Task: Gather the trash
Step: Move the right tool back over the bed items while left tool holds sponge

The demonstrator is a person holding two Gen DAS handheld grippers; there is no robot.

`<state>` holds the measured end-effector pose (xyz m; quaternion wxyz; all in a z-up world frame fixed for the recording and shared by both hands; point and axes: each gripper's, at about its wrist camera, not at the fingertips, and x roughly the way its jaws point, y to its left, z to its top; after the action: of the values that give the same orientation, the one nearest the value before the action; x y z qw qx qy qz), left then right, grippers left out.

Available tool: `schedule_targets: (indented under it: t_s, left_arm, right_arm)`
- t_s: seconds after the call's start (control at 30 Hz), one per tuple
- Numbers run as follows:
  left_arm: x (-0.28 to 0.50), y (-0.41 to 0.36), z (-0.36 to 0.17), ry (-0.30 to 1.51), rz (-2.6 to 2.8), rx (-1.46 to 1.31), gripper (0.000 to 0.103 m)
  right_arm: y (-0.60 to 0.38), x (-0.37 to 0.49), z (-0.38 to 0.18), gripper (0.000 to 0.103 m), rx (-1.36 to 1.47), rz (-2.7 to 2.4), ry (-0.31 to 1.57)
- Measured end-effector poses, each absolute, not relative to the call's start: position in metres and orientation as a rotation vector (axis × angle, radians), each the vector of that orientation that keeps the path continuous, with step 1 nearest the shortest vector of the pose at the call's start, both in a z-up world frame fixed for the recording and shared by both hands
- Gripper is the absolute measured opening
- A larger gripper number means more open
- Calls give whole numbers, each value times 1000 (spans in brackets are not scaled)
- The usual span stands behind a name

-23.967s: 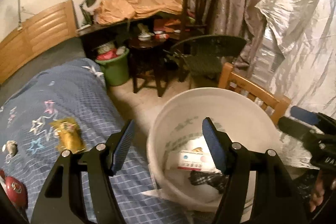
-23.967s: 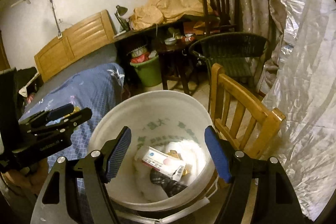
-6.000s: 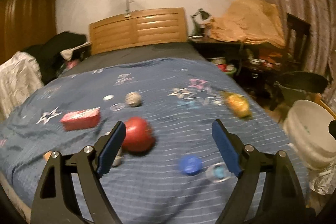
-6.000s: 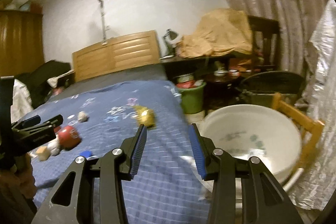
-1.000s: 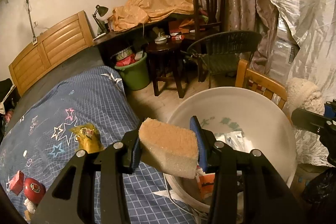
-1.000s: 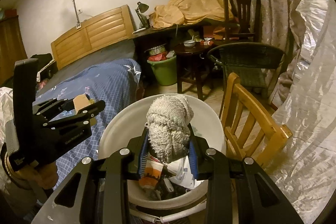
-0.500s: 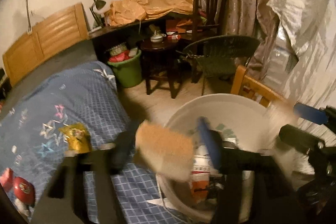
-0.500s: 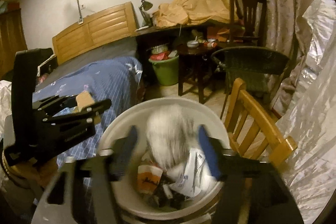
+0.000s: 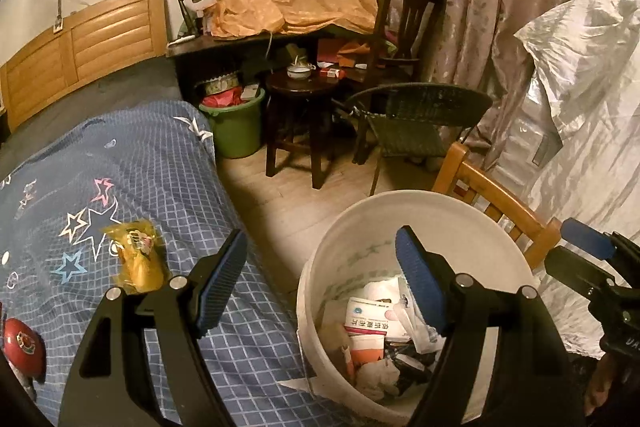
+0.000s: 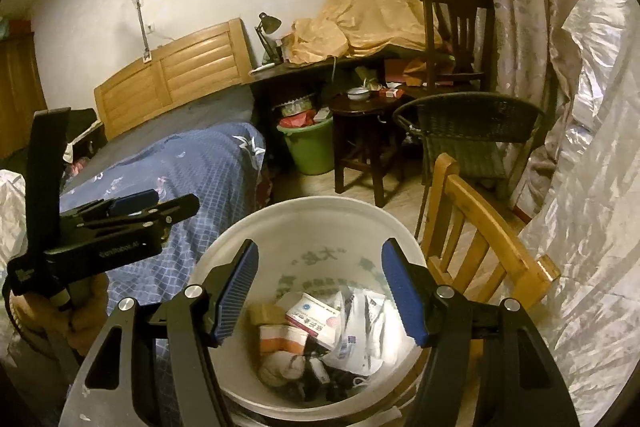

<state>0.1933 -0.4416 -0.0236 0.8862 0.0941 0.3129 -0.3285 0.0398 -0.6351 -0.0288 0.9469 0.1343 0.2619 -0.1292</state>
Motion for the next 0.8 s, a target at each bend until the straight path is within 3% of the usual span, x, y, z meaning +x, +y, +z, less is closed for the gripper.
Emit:
schedule_targets:
  t_s: [0.27,0.37,0.6,0.8]
  left_arm:
    - [182,-398,-20,539,-554,189,73]
    - [177,-363,-15,478,-480,173,78]
    - [169,-253,-15,447,-323,110,83]
    - [168,-130,-20,501,-205,45,84]
  right_arm:
    - [-601,24,-27,66,254,-302,428]
    - [-583,19,-28,66,248,-313,384]
    - [-521,13,-31,71,220,-287,275]
    - [-449,44,-44,73,200,-127,346]
